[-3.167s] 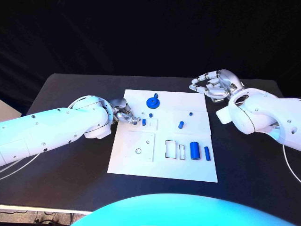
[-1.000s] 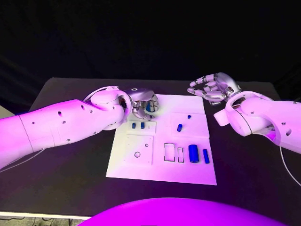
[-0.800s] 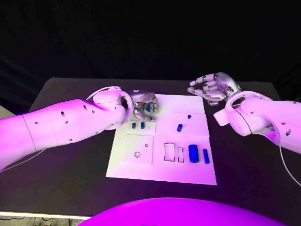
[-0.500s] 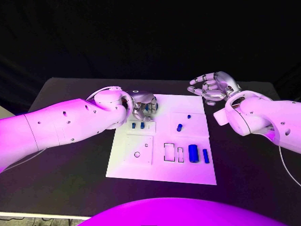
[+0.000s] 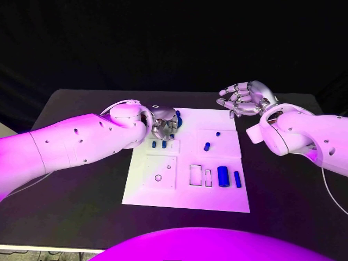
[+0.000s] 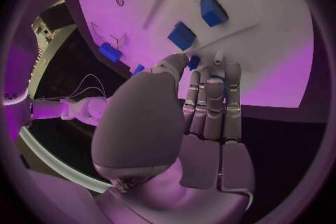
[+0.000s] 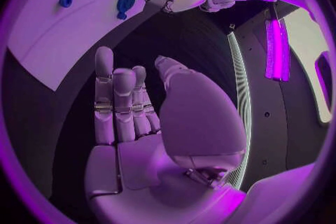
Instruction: Assemble the parts on the task board
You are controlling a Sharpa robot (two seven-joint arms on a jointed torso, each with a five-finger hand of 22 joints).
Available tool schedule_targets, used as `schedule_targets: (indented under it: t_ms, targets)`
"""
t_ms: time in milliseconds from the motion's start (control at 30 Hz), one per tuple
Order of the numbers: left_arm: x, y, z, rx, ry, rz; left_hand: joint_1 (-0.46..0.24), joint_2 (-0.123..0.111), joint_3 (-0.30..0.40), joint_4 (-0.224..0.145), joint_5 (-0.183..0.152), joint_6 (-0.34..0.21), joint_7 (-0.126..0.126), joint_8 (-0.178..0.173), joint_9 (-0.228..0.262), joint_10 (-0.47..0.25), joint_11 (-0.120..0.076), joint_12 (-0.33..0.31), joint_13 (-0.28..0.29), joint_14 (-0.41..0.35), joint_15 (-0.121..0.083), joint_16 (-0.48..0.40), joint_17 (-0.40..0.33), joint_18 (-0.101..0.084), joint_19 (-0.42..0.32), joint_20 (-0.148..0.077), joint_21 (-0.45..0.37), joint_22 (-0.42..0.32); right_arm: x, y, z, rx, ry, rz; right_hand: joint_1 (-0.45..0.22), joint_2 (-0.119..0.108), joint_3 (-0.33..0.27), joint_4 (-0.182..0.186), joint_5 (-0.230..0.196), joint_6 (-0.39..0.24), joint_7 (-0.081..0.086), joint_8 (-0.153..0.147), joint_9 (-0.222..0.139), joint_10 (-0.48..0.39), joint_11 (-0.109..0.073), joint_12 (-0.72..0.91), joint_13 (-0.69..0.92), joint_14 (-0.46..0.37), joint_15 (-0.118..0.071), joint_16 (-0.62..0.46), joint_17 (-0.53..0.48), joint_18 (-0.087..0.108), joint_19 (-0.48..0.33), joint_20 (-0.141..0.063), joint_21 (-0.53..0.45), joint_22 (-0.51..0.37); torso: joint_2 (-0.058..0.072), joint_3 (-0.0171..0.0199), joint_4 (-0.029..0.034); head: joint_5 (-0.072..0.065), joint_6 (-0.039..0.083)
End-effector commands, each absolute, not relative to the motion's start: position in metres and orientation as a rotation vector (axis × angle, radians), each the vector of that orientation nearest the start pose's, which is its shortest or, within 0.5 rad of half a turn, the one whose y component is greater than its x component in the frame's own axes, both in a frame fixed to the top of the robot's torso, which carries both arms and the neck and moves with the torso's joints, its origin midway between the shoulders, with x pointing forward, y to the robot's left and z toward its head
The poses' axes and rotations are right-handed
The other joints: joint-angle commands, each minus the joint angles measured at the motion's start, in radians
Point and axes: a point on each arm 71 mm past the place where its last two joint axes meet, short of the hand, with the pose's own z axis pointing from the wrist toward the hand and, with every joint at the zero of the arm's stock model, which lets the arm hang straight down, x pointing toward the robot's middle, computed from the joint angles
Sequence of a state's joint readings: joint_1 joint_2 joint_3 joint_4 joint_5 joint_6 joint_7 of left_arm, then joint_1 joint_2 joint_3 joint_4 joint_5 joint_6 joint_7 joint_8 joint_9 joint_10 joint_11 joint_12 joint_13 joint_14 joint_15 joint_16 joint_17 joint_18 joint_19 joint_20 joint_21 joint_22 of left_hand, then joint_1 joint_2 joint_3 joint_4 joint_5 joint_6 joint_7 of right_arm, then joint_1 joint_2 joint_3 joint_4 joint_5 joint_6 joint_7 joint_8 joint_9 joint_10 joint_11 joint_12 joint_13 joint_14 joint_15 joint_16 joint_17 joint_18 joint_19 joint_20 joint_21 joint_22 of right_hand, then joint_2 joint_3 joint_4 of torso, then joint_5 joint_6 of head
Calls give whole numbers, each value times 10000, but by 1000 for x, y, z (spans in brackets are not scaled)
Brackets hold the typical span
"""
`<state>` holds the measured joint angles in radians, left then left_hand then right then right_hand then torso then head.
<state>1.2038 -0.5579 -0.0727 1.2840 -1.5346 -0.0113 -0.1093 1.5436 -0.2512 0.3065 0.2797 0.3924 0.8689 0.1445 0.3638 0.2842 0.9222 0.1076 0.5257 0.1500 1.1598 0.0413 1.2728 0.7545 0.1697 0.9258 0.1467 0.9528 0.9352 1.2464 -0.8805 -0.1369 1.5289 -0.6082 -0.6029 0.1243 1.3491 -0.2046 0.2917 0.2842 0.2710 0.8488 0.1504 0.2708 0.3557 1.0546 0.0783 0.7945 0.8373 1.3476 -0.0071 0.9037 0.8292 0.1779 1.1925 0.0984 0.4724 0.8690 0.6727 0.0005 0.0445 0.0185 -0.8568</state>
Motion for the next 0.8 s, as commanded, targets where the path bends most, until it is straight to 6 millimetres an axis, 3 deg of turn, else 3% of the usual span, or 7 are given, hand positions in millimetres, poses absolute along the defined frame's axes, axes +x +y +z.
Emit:
schedule_targets:
  t_ms: [33, 367, 800]
  targets:
    - [509, 116, -229, 4390, 19549, -5783, 128, 4, 102, 10, -56, 97, -9, -42, -17, 24, 10, -69, -8, 92, 17, 70, 40, 25, 70, -2, 82, 54, 486, -235, -187, 6412, 15063, 9863, -34, -129, 95, -7, 37, -64, 59, 78, 14, -143, -76, -240, -313, -157, 19, -901, -578, 50, 62, 13, -407, -355, -2, -3, -3, -9, -1]
    - [509, 115, -231, 4309, 19389, -5907, 290, 67, 526, -61, -86, 286, 53, -102, -11, 326, -77, -91, -17, 404, -53, 492, 496, -39, 321, -38, 598, 553, 486, -235, -187, 6440, 15043, 9916, -49, -175, 221, -13, 34, -160, 106, 175, 27, -304, -22, -581, -865, -263, 77, -2130, -869, 43, 162, 72, -1147, -1037, -2, 5, 5, -27, -2]
    - [508, 111, -231, 4262, 19174, -6292, 391, 244, 1319, -373, -496, 955, -25, -112, 105, 1184, -256, -644, -163, 939, -216, 958, 1077, -150, 683, -170, 1365, 1297, 486, -234, -187, 6447, 15104, 9938, -60, -179, 234, -11, 33, -152, 107, 206, 34, -310, -19, -611, -939, -243, 82, -2258, -863, 44, 191, 77, -1239, -1131, -10, 4, 0, -21, -2]
